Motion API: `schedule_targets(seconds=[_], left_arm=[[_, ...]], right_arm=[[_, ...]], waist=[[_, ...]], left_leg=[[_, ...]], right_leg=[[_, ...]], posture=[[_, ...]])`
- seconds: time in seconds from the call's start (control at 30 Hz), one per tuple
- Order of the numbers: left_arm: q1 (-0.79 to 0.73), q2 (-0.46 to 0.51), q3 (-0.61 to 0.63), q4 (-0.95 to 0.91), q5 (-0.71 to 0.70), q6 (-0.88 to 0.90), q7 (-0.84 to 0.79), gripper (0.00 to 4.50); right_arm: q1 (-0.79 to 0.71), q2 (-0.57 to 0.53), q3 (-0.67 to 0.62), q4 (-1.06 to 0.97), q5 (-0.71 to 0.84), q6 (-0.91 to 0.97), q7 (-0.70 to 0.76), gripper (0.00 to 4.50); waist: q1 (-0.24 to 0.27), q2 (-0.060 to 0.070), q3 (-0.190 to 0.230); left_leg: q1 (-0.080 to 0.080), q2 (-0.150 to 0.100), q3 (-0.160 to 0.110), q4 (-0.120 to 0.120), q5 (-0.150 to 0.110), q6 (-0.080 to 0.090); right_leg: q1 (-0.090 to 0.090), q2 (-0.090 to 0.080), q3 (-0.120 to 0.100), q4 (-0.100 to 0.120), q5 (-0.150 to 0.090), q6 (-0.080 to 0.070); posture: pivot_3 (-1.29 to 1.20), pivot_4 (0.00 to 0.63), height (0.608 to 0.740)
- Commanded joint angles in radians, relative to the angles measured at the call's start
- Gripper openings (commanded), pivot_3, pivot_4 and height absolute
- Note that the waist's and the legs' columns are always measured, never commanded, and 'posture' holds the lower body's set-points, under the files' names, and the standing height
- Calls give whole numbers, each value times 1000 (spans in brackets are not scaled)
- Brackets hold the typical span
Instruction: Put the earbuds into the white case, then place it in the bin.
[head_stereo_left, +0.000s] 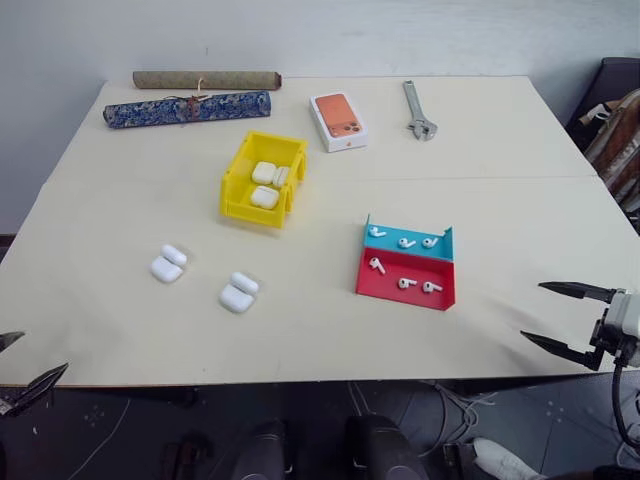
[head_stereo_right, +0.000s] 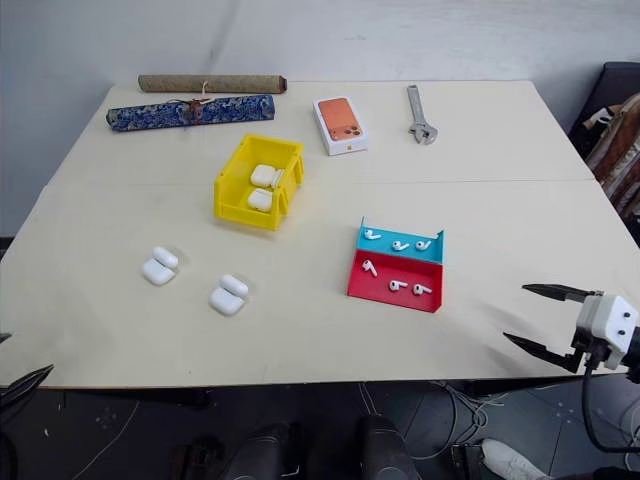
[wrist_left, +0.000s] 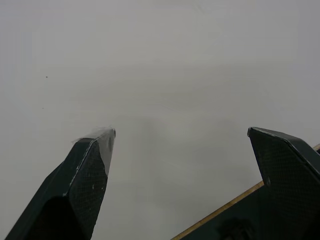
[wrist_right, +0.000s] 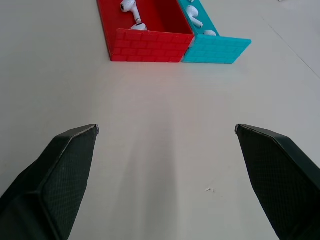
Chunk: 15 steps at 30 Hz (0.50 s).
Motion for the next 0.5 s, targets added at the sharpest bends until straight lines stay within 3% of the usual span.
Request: schedule_targets(seconds=[0.03,0.27,0.4,0.5], left_arm=[[4,9,24,1,-1,-20,7,4488],[-14,43,56,-23,-49,121,13,4488],[-9,106,109,16,-57,423,108,4488],[30,178,121,30,-83,672,67,4488]], right_arm=[[-1,7,-8,-16,10,-14,9,4500],[-26,106,-28,-141,137,43,17,4500],[33,211,-8,-385,263,98,28,4500],[64,272,16,-521,299,130,13,4500]], waist=[[0,0,0],[0,0,0],[1,0,0],[2,-1,0]], left_leg=[[0,0,0,0,0,0],[0,0,0,0,0,0],[0,0,-1,0,0,0],[0,1,-1,0,0,-1]], right_leg=[[0,0,0,0,0,0],[0,0,0,1,0,0],[0,0,0,3,0,0],[0,1,-1,4,0,0]], posture=[[0,150,740],[0,150,740],[0,150,740],[0,150,740]])
